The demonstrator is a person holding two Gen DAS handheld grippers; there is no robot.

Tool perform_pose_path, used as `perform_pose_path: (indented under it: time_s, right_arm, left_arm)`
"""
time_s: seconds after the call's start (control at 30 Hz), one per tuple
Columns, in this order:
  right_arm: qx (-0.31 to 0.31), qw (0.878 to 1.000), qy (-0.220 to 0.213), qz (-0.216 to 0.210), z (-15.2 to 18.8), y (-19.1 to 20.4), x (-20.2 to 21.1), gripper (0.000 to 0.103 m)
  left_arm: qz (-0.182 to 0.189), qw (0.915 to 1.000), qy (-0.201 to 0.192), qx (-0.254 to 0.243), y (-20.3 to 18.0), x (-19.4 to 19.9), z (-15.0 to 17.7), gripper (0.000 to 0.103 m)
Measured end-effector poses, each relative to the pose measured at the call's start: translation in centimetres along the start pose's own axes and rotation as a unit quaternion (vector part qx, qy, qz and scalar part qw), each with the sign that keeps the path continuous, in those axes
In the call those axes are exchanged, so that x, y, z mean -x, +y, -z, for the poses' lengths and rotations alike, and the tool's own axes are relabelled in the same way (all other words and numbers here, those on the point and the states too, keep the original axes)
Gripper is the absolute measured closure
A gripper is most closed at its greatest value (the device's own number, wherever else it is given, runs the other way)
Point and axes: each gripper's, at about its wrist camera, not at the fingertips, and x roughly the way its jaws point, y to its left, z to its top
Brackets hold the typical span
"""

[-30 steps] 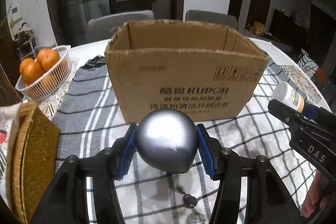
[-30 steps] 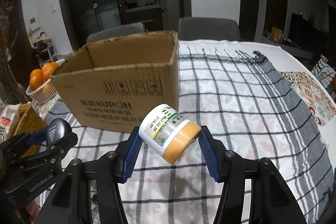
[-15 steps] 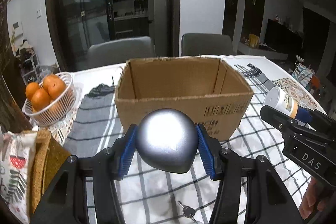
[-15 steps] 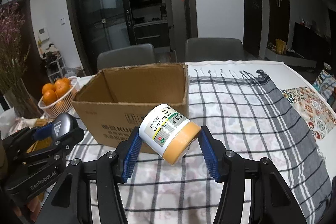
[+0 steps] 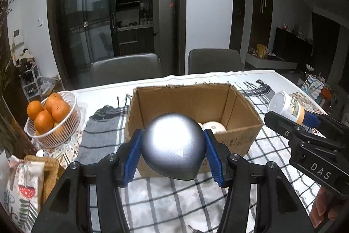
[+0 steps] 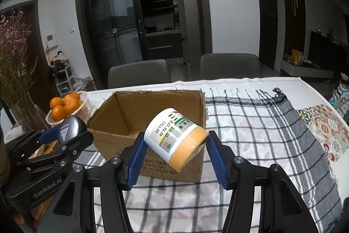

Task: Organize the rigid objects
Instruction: 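Carry the grey device and jar into the box and open both grippers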

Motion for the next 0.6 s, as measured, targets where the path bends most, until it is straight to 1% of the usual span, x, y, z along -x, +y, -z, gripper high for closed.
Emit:
perform_pose_path:
  time_s: [0.27,0.47,0.6]
  right_arm:
    - [0.011,1.0,0.0,-0.01,-1.9,0.3,-1.1,0.047]
    - [0.017,1.0,0.011,-0.015,-3.3,0.4,-2.8,0.047]
    - [0.016,0.999,0.026,-0.019,-3.8,0.3,-4.3,0.047]
  left_arm:
    - [-0.002,0.9999,-0.011,-0.003,0.4,-0.7,-2.0,0.048]
    - [-0.006,0.9999,-0.005,-0.009,0.8,-2.1,-3.0,0.048]
    - [-0.007,0.9999,0.007,-0.012,1.1,-3.5,-3.6,0.048]
